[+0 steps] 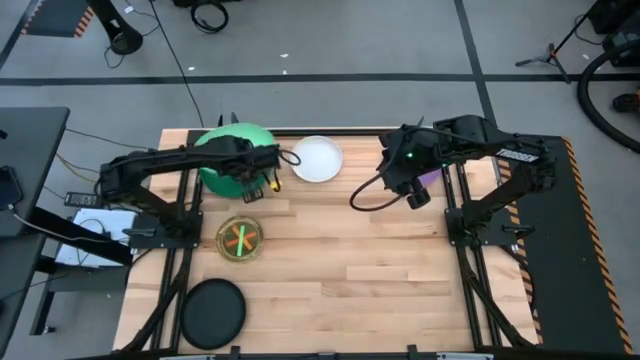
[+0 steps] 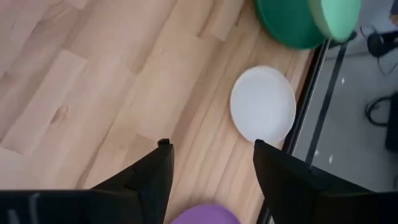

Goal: Stack plastic plates
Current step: Stack the light green plate on top of the green plate, then adjust the white plate on the table

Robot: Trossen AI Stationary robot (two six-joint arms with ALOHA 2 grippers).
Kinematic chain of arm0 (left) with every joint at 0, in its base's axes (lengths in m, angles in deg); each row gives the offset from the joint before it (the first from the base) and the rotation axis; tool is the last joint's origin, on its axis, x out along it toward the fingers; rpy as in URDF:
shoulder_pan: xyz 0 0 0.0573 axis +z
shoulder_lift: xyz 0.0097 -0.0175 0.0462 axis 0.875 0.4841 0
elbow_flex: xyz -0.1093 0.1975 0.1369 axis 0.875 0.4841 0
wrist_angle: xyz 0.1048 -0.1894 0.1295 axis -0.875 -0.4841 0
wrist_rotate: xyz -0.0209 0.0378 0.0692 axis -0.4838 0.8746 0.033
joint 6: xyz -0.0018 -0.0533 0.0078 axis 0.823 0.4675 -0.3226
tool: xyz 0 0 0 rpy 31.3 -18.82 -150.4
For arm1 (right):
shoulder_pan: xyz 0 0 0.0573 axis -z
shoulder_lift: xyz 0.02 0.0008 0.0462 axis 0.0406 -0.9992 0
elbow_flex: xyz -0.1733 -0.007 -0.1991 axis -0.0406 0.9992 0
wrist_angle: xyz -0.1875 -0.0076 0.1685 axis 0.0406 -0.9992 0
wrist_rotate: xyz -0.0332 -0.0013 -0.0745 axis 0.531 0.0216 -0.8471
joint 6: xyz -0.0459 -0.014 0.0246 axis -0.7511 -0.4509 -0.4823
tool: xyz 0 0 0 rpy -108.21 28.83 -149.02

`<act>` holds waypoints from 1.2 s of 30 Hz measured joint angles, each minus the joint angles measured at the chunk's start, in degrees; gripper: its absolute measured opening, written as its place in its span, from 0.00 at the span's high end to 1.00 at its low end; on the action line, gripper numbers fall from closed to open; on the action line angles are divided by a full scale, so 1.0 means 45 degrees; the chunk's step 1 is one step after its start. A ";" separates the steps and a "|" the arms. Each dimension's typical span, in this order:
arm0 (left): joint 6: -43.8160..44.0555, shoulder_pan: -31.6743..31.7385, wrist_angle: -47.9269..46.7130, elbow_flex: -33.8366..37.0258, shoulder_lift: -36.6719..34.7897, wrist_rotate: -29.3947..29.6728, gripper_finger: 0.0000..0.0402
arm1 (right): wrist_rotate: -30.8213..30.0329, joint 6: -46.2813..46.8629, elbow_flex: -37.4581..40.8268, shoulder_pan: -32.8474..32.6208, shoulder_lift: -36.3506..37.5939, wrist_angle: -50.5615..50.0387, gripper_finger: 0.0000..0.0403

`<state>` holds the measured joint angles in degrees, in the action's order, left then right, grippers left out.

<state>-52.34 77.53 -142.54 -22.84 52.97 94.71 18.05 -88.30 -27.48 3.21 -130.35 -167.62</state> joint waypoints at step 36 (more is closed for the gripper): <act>-0.0509 0.0818 0.3433 0.3845 -0.2195 -0.0707 0.75 | -0.0096 0.4797 0.4266 0.0486 -0.2865 0.3741 0.41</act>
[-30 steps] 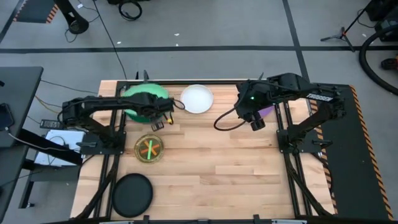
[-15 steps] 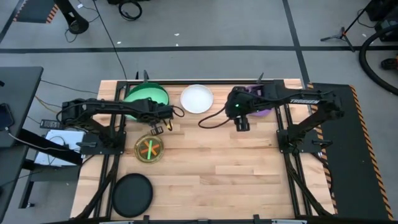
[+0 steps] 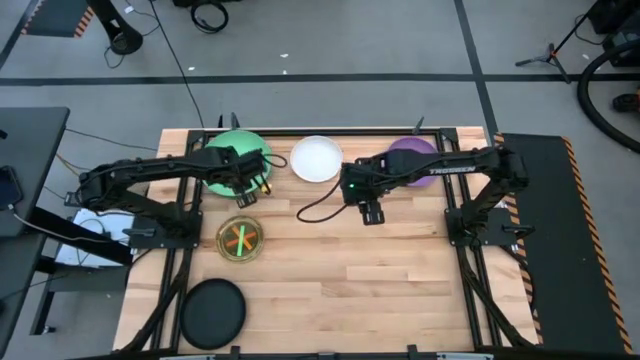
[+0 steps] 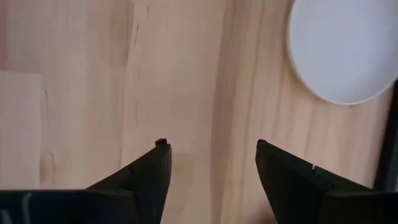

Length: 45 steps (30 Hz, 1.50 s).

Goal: Stack plastic plates
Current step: Adjust the white plate on the table

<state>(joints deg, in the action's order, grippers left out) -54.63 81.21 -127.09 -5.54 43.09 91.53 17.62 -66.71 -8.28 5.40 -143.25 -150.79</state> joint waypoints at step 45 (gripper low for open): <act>0.5600 0.1631 0.8016 -0.0049 -0.7996 -1.2235 0.89 | 0.0086 -0.2027 -0.0764 0.2869 -0.5688 0.6731 0.57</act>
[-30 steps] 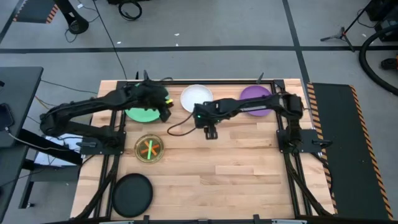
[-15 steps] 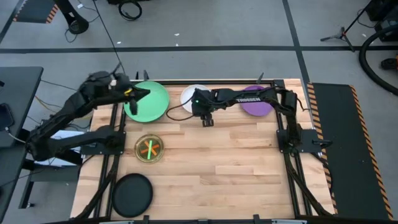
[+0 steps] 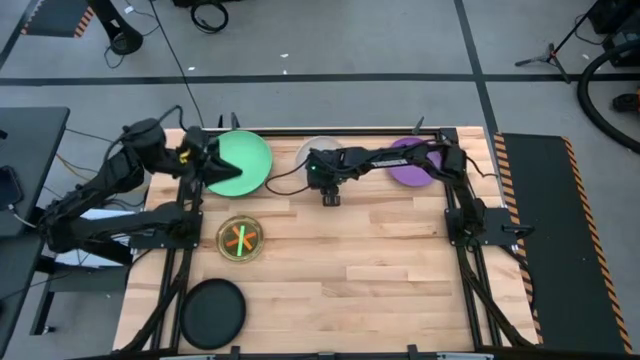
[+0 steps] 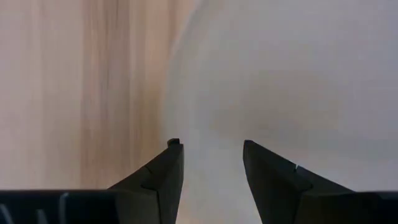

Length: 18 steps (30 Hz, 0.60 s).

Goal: Stack plastic plates
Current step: Adjust the white plate on the table, then stack the purple plate on top of the black plate

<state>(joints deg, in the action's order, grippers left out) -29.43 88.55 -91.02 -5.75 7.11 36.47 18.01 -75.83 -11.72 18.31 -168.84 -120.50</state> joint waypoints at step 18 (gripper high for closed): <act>0.0274 -0.3040 -0.2179 0.0053 0.0064 -0.0361 0.63 | -0.1537 0.8344 0.1140 0.1923 0.2324 -0.6989 0.57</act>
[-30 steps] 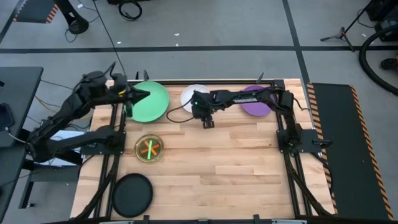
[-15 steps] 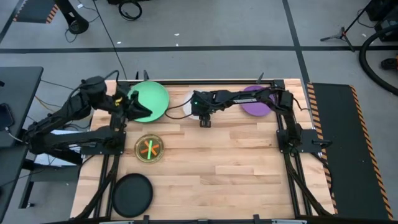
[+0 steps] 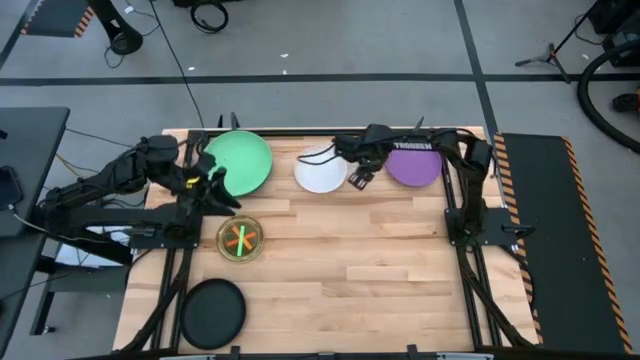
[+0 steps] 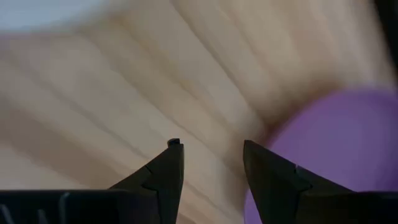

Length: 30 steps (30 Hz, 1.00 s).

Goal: Stack plastic plates
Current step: Stack the purple plate on top of the black plate

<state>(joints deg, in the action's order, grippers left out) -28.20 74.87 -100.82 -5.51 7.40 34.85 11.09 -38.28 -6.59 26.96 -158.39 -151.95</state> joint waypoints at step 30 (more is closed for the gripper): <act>-0.0546 -0.0927 -0.1164 -0.1102 0.0195 0.1386 0.63 | 0.1382 -0.0913 0.2146 0.3392 -0.0010 0.1023 0.83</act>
<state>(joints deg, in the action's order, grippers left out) -30.66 70.69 -106.06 -10.47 8.27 41.08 17.31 -42.39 3.06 42.22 -158.43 -147.34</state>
